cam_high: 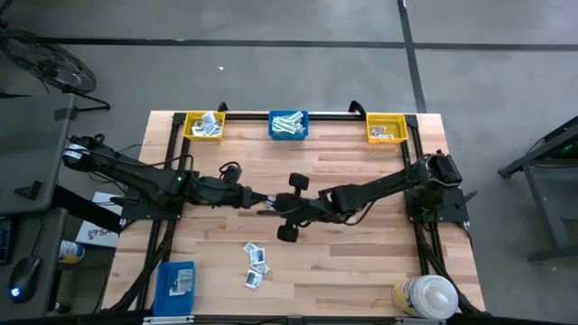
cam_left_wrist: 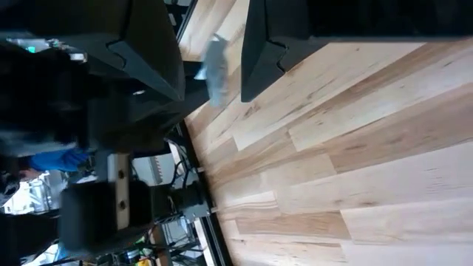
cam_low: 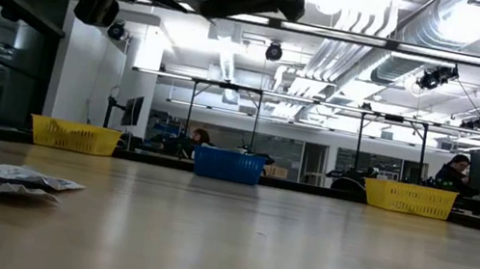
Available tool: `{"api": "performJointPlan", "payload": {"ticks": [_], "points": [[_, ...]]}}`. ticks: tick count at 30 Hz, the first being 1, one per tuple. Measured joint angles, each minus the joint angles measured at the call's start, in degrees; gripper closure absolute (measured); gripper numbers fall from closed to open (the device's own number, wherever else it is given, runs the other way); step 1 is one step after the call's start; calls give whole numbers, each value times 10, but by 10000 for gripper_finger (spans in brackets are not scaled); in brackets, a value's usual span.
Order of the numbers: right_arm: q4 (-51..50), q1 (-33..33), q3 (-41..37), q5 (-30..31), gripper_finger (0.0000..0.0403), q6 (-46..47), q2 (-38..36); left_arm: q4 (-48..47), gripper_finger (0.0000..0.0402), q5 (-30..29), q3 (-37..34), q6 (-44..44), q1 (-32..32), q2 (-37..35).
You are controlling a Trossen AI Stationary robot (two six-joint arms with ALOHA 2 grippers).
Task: Pick & Place First Aid Supplies
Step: Put the gray towelette pack into the left yellow bin
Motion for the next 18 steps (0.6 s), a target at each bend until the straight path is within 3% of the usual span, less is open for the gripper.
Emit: {"api": "performJointPlan", "payload": {"ticks": [11, 18], "points": [[36, -11, 0, -20, 403, -15, 0, -11, 279, -7, 0, 2, 0, 0], [29, -11, 0, -24, 403, -15, 0, -10, 385, -6, 2, 6, 0, 17]]}}
